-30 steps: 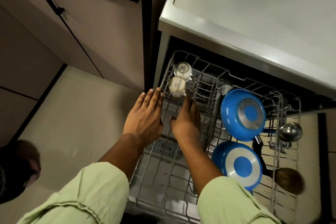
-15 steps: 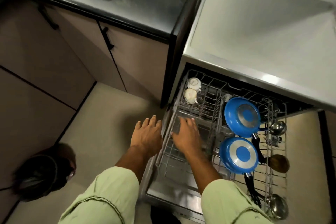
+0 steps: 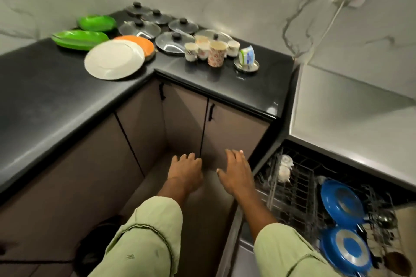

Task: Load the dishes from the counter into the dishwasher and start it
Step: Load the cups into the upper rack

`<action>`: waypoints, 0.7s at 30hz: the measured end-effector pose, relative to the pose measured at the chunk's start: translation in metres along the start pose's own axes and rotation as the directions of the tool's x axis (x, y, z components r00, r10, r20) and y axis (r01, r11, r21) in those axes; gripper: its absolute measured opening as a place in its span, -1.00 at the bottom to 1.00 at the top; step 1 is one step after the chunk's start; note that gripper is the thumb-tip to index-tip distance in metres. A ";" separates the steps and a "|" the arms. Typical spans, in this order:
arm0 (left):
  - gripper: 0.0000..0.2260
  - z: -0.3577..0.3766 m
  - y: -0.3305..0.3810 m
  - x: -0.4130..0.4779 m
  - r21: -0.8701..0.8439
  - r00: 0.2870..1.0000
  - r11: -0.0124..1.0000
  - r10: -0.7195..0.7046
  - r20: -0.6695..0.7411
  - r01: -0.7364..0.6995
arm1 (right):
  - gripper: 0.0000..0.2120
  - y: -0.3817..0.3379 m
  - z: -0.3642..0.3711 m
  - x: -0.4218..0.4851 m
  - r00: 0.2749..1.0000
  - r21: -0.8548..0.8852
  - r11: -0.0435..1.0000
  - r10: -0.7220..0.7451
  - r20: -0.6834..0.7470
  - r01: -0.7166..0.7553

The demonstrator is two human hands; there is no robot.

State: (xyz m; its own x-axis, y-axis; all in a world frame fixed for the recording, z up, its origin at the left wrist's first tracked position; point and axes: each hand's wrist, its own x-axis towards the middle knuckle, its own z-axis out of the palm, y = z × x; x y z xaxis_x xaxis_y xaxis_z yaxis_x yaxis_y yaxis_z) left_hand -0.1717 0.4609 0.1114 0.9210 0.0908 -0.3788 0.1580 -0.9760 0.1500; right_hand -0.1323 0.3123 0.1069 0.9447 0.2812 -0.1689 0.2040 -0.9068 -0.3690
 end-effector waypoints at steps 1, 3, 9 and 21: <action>-0.61 -0.009 -0.017 -0.001 -0.001 1.000 1.000 -0.020 -0.016 0.020 | -0.33 -0.017 -0.002 0.006 0.999 -0.010 0.999 -0.032 -0.014 0.032; -0.63 -0.025 -0.044 -0.002 -0.003 0.997 0.998 -0.057 -0.046 0.057 | -0.33 -0.044 -0.008 0.018 0.996 -0.016 0.997 -0.079 -0.037 0.078; -0.62 -0.054 -0.084 0.012 -0.027 0.993 0.997 -0.072 -0.094 0.070 | -0.32 -0.090 -0.018 0.055 0.988 -0.027 0.991 -0.131 -0.076 0.130; -0.53 -0.101 -0.106 0.105 0.039 0.994 0.998 -0.039 -0.105 0.043 | -0.32 -0.104 -0.032 0.172 0.988 0.097 0.991 -0.083 -0.133 0.097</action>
State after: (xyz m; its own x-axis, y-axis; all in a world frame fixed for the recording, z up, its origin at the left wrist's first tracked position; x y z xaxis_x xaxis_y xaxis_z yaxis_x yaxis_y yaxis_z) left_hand -0.0559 0.5942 0.1475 0.9464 0.1488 -0.2867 0.1835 -0.9781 0.0980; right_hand 0.0173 0.4449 0.1449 0.9501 0.3116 -0.0145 0.2685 -0.8404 -0.4708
